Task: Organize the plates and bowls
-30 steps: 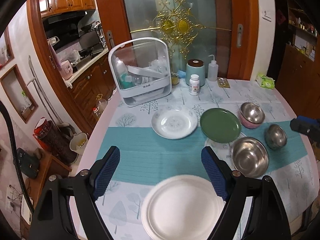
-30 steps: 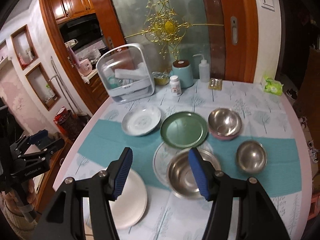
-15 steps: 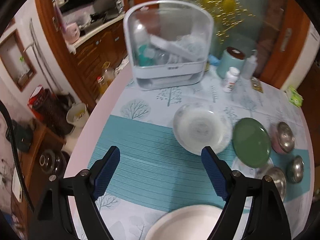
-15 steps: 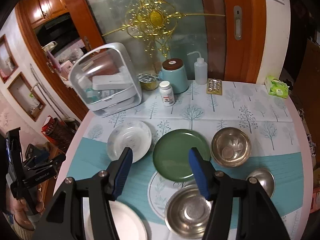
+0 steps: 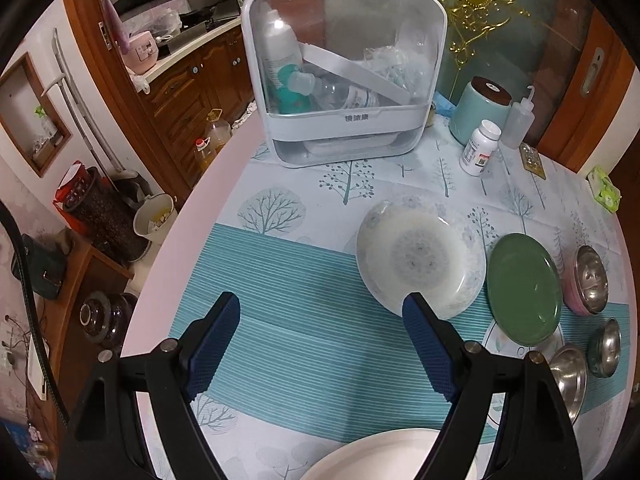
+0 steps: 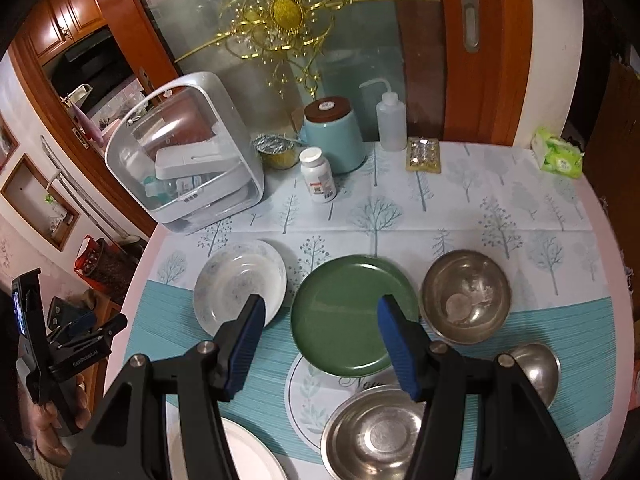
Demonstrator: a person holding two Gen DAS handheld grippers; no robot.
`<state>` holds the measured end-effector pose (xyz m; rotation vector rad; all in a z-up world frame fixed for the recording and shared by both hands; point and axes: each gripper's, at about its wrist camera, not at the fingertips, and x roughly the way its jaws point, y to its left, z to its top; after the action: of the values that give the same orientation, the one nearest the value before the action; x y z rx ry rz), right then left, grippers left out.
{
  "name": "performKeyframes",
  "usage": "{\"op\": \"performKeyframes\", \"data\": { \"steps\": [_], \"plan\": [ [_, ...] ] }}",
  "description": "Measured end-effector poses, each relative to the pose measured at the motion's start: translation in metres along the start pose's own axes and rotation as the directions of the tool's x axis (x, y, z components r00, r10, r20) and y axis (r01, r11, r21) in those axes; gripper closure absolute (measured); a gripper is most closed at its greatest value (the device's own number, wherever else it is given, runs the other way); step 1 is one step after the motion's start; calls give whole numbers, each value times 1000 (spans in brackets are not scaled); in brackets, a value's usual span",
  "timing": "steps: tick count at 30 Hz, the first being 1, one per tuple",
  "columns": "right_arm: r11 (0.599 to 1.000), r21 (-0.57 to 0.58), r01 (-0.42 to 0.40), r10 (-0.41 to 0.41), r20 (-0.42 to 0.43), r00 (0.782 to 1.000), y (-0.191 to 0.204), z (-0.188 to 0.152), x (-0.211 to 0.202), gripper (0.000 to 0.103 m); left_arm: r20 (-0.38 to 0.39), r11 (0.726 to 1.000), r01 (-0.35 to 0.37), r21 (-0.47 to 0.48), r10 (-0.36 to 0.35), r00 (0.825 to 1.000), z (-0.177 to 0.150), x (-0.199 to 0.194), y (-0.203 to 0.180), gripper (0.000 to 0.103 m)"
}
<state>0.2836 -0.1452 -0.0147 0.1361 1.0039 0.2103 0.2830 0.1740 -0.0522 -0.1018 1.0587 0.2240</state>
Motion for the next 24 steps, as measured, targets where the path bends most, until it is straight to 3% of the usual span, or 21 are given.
{"op": "performKeyframes", "data": {
  "steps": [5, 13, 20, 24],
  "plan": [
    [1000, -11, 17, -17, -17, 1000, 7, 11, 14, 44, -3, 999, -21, 34, 21, 1000, 8, 6, -9, 21],
    [998, -40, 41, -42, -46, 998, 22, 40, 49, 44, -34, 999, -32, 14, 32, 999, 30, 39, -11, 21],
    [997, -71, -23, 12, -143, 990, 36, 38, 124, 44, -120, 999, -39, 10, 40, 992, 31, 97, -10, 21],
    [995, -91, -51, 30, -213, 977, 48, 30, 168, 53, -162, 1000, -12, -11, 10, 987, 29, 128, -7, 24]
  ]
}}
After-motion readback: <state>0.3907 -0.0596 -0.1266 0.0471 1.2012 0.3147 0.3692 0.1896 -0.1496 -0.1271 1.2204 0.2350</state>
